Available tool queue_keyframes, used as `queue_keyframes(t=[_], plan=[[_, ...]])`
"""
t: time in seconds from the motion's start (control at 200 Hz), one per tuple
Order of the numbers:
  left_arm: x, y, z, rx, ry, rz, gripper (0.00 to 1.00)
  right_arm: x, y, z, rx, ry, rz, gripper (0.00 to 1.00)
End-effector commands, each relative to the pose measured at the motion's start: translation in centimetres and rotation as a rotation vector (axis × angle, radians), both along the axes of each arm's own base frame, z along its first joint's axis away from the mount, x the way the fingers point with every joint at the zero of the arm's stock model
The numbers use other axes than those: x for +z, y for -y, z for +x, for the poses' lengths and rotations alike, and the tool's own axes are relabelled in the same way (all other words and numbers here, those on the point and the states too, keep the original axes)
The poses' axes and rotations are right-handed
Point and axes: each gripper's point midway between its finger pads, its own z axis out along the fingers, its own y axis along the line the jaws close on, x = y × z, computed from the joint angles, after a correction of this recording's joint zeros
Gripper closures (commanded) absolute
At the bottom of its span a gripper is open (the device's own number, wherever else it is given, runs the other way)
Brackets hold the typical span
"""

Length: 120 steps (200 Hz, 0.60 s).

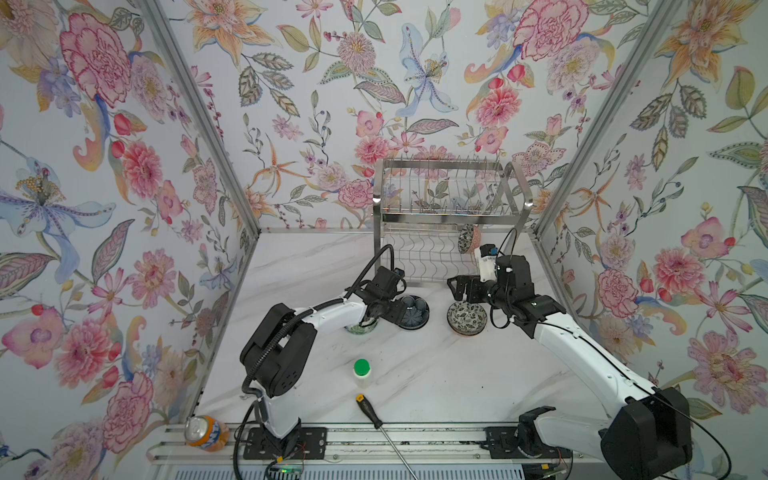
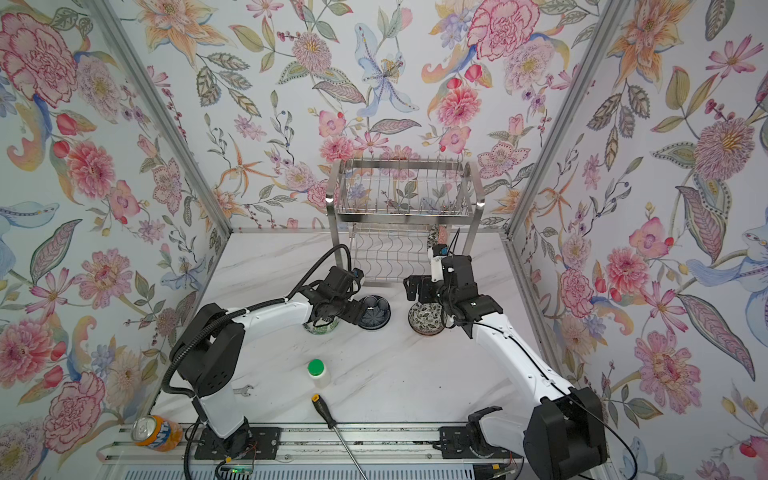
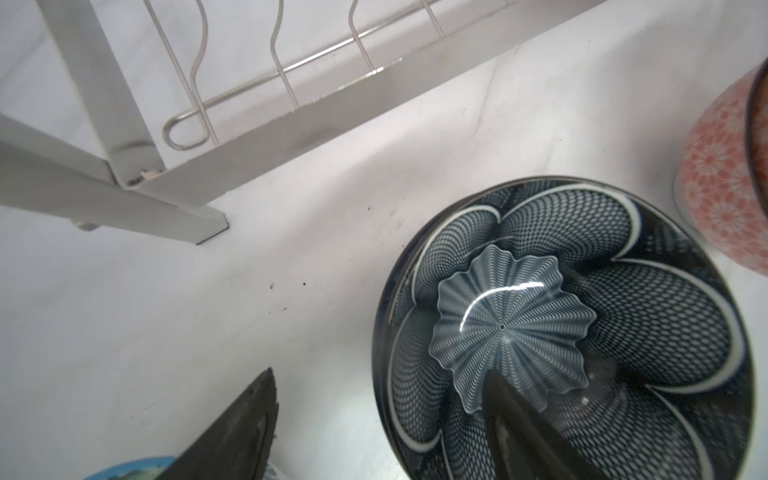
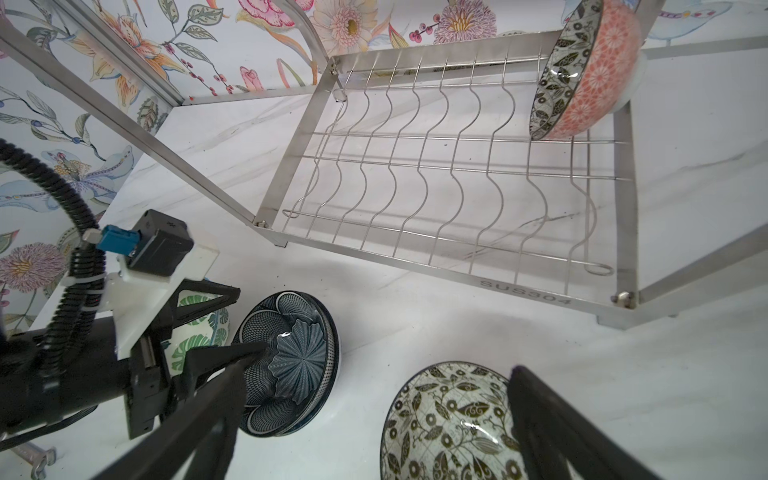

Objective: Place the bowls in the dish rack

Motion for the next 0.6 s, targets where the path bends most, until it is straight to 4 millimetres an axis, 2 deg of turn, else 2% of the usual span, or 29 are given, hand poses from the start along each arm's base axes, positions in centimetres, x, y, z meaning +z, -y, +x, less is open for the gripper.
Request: queue_keyframes(t=[0.0, 0.26, 0.596], plan=[[-0.4, 0.2, 0.5, -0.002, 0.002, 0.049, 0.28, 0.7, 0.3, -0.2, 0.002, 0.019, -0.006, 0.01], [-0.6, -0.3, 1.0, 0.004, 0.005, 0.114, 0.51, 0.7, 0.8, -0.1, -0.006, 0.021, -0.008, 0.01], [1.3, -0.6, 1.3, 0.013, 0.037, 0.146, 0.82, 0.9, 1.4, 0.0, -0.014, 0.029, -0.007, 0.01]])
